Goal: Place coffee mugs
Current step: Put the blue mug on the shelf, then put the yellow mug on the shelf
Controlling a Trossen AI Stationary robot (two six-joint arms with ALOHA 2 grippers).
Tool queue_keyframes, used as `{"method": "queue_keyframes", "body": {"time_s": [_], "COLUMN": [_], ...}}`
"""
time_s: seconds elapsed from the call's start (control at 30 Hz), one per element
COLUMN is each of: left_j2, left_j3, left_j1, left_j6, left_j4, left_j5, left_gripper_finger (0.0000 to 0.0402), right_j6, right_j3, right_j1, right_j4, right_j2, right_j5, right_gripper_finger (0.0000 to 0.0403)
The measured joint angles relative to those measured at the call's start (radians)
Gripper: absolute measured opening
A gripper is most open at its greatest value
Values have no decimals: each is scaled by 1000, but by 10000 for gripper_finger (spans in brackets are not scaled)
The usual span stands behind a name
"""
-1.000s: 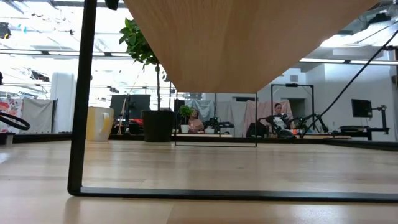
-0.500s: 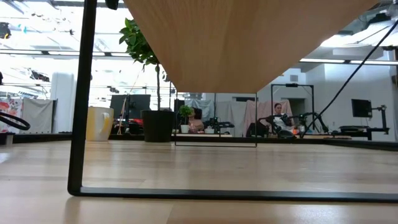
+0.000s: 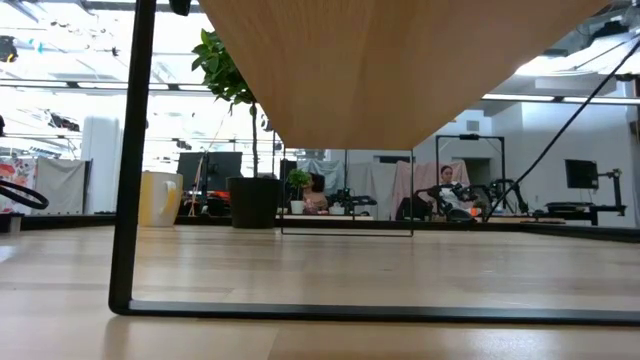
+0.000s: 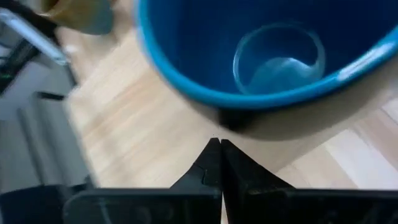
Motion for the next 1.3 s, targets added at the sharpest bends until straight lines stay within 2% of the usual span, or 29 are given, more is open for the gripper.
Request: {"method": "queue_keyframes", "body": {"time_s": [0.17,0.33,0.5,0.63,0.73,0.83,0.97,1.1,1.3], "left_j2": [0,0,0,0,0,0,0,0,0], "left_j3": [0,0,0,0,0,0,0,0,0], "left_j1": [0,0,-1,0,0,0,0,0,0], "left_j6": [0,-5,-39,-42,-42,-37,-35,-35,-35], "left_j4": [-2,-4,0,0,0,0,-2,-2,-27], "left_j5": [0,7,51,51,51,51,56,56,56], "left_gripper_finger": [149,149,149,149,149,149,149,149,149], "right_j6": [-53,-95,-226,-367,-442,-512,-566,-576,-604], "right_j3": [1,2,-4,-62,-154,-274,-385,-397,-397], "right_j1": [17,26,-34,-127,-203,-262,-349,-413,-428], "right_j4": [-31,-81,-74,43,227,505,789,865,923], "right_j2": [-108,-227,-298,-348,-395,-431,-441,-421,-415], "right_j5": [-5,170,205,206,200,135,-46,-160,-196], "right_gripper_finger": [22,38,16,16,22,25,16,21,42]}}
